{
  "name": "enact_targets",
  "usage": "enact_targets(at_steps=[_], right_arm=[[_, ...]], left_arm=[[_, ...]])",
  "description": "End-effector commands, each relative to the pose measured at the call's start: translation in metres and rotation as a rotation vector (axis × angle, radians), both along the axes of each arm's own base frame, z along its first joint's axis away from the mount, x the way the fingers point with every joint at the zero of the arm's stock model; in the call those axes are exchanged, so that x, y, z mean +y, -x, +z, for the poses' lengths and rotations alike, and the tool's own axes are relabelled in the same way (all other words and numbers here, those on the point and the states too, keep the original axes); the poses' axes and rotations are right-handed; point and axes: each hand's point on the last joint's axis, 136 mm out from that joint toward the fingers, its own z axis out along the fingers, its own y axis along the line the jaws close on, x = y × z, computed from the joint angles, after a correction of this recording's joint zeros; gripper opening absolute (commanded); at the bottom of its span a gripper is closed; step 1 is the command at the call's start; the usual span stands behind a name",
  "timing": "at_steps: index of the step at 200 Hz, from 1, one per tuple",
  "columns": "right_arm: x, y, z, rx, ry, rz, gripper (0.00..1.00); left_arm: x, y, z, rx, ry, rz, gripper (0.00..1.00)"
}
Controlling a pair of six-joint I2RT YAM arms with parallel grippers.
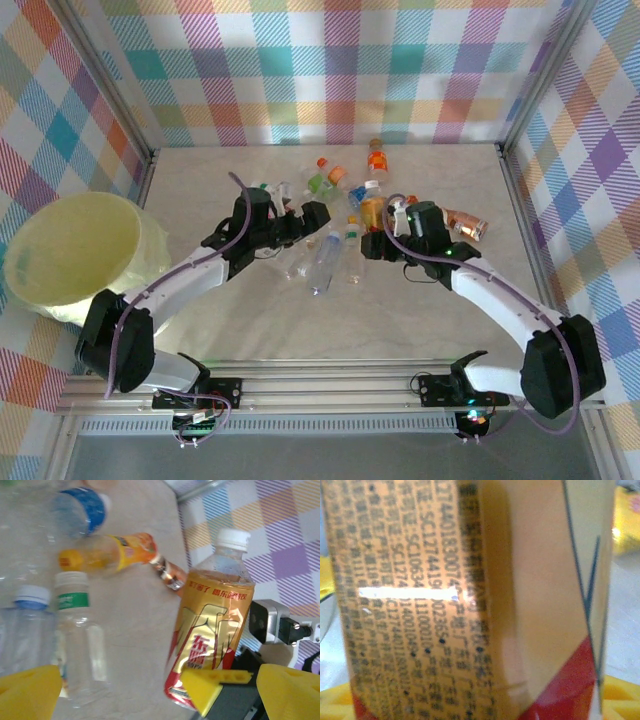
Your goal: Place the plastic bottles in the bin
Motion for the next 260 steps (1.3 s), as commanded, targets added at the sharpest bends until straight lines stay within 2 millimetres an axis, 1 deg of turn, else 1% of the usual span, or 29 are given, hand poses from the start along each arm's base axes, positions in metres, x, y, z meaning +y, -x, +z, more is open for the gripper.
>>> enact_targets(at_steps=[1, 18, 44, 60, 86, 99, 115, 140, 153, 168, 190, 205, 220, 227, 242, 249, 251, 255, 260], right_arm=[[0.029, 0.009, 0.036, -0.159, -0.073, 0.199, 0.58], [0.040, 0.014, 0.045, -0.180, -0.095, 0.261, 0.58], [0.051, 0.023, 0.051, -0.175, -0.130, 0.335, 0.59], [0.056, 0.031, 0.053, -0.168, -0.144, 0.380, 0.59], [0.063, 0.043, 0.058, -0.162, -0.176, 0.460, 0.60], [0.064, 0.045, 0.058, -0.159, -0.179, 0.474, 0.60], [0.065, 0.042, 0.057, -0.156, -0.170, 0.475, 0.61], [0.070, 0.041, 0.063, -0.167, -0.185, 0.500, 0.62], [0.072, 0.040, 0.066, -0.170, -0.190, 0.511, 0.62], [0.073, 0.038, 0.066, -0.171, -0.186, 0.509, 0.63], [0.074, 0.034, 0.064, -0.172, -0.186, 0.496, 0.67], [0.073, 0.030, 0.062, -0.162, -0.184, 0.468, 0.72], [0.071, 0.026, 0.061, -0.169, -0.179, 0.436, 0.78], [0.069, 0.024, 0.062, -0.182, -0.178, 0.419, 0.81], [0.063, 0.021, 0.066, -0.225, -0.172, 0.376, 0.88], [0.059, 0.019, 0.067, -0.249, -0.165, 0.351, 0.93], [0.058, 0.019, 0.068, -0.255, -0.163, 0.342, 0.96], [0.055, 0.017, 0.069, -0.271, -0.156, 0.326, 1.00], [0.052, 0.016, 0.070, -0.287, -0.148, 0.307, 1.00]], left_arm=[[-0.024, 0.009, 0.032, -0.095, 0.035, -0.110, 1.00], [-0.032, 0.009, 0.035, -0.119, -0.009, -0.107, 1.00], [-0.040, 0.005, 0.038, -0.140, -0.069, -0.076, 1.00], [-0.040, 0.000, 0.031, -0.132, -0.122, -0.030, 1.00], [-0.053, 0.000, 0.029, -0.114, -0.106, -0.056, 0.98], [-0.062, 0.002, 0.029, -0.110, -0.094, -0.090, 0.94], [-0.068, 0.002, 0.021, -0.095, -0.108, -0.110, 0.90], [-0.070, 0.003, 0.013, -0.074, -0.114, -0.106, 0.78], [-0.069, 0.003, 0.013, -0.075, -0.109, -0.097, 0.70], [-0.067, 0.003, 0.013, -0.079, -0.105, -0.087, 0.63], [-0.050, -0.003, 0.009, -0.083, -0.149, 0.007, 0.61], [-0.033, -0.007, 0.006, -0.091, -0.193, 0.083, 0.61], [-0.018, -0.009, 0.009, -0.119, -0.237, 0.145, 0.62], [-0.008, -0.010, 0.010, -0.126, -0.268, 0.180, 0.62], [0.019, -0.014, 0.014, -0.139, -0.377, 0.279, 0.62], [0.033, -0.015, 0.019, -0.151, -0.432, 0.324, 0.62], [0.036, -0.016, 0.023, -0.164, -0.439, 0.339, 0.62], [0.046, -0.014, 0.020, -0.157, -0.488, 0.353, 0.62], [0.053, -0.012, 0.024, -0.167, -0.520, 0.370, 0.62]])
